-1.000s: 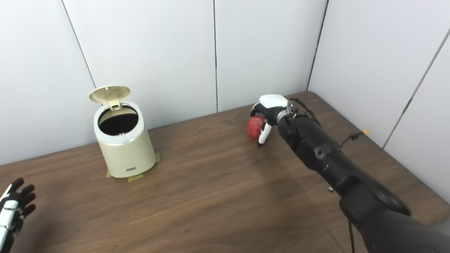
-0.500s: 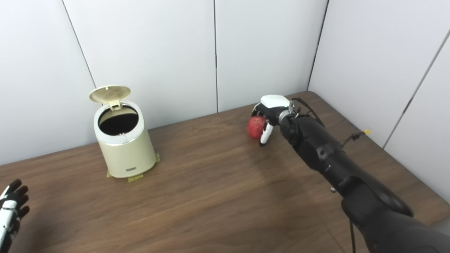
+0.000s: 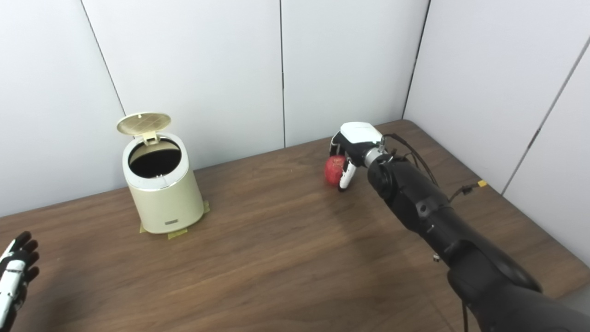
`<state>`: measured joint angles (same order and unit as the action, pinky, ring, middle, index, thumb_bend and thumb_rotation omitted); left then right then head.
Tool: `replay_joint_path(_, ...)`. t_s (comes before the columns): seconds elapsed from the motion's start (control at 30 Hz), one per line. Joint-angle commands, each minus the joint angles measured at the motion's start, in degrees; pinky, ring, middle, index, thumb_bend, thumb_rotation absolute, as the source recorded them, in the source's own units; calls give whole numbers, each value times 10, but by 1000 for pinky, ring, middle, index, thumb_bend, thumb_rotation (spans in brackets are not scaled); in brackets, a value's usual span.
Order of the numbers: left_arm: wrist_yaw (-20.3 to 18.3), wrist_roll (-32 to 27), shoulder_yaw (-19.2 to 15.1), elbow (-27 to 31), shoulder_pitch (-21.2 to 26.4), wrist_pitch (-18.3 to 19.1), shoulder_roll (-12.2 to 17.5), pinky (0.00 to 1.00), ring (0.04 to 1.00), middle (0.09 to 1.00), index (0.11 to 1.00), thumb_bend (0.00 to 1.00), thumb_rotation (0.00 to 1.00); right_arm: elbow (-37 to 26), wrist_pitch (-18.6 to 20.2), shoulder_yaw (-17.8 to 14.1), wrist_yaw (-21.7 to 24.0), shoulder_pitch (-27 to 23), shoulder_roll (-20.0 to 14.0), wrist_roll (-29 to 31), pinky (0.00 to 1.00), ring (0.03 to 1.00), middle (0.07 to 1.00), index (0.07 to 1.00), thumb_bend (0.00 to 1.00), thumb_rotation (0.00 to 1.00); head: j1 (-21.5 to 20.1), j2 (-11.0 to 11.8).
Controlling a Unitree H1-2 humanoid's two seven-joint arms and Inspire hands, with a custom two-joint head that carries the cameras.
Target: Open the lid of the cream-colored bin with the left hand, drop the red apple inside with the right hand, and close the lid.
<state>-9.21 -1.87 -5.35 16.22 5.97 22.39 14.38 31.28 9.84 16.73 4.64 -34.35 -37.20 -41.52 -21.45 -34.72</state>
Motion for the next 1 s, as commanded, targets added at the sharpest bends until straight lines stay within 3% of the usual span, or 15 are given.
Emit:
replay_joint_path(0.0, 6, 13, 2, 20, 12, -5, 13, 1000, 1000, 990, 1000, 382, 883, -6, -9, -16, -25, -23, -12, 4, 465, 420, 522, 480, 518, 0, 0, 0)
replay_joint_path(0.2, 7, 16, 2, 30, 12, 10, 10, 1000, 1000, 997, 1000, 369, 872, -13, -17, -25, -36, -23, -9, 6, 463, 419, 525, 480, 518, 0, 14, 0)
replay_joint_path(0.33, 6, 14, 3, 38, 12, 7, 7, 1000, 1000, 994, 1000, 314, 889, -50, -39, -35, -48, -18, -13, 12, 463, 415, 527, 480, 517, 0, 51, -2)
replay_joint_path(0.5, 6, -10, -4, 45, 9, 15, -7, 1000, 1000, 1000, 1000, 241, 720, -164, -28, -55, -40, -6, -8, 8, 465, 404, 508, 503, 517, 0, 81, -2)
replay_joint_path(0.7, 14, -8, 1, 32, 7, -1, -22, 1000, 1000, 1000, 1000, 317, 703, -271, -24, -71, -26, -5, 36, 21, 460, 415, 501, 498, 519, 0, 112, -7)
replay_joint_path(0.8, 19, -16, -6, 24, 7, -20, -34, 1000, 999, 1000, 1000, 368, 677, -338, -2, -66, 3, -13, 70, 22, 468, 408, 494, 517, 518, 0, 120, -7)
replay_joint_path(0.97, 29, -18, -13, 30, 5, -26, -51, 1000, 1000, 1000, 1000, 442, 709, -373, -29, -58, 7, -31, 112, 19, 425, 390, 499, 519, 516, 0, 136, -8)
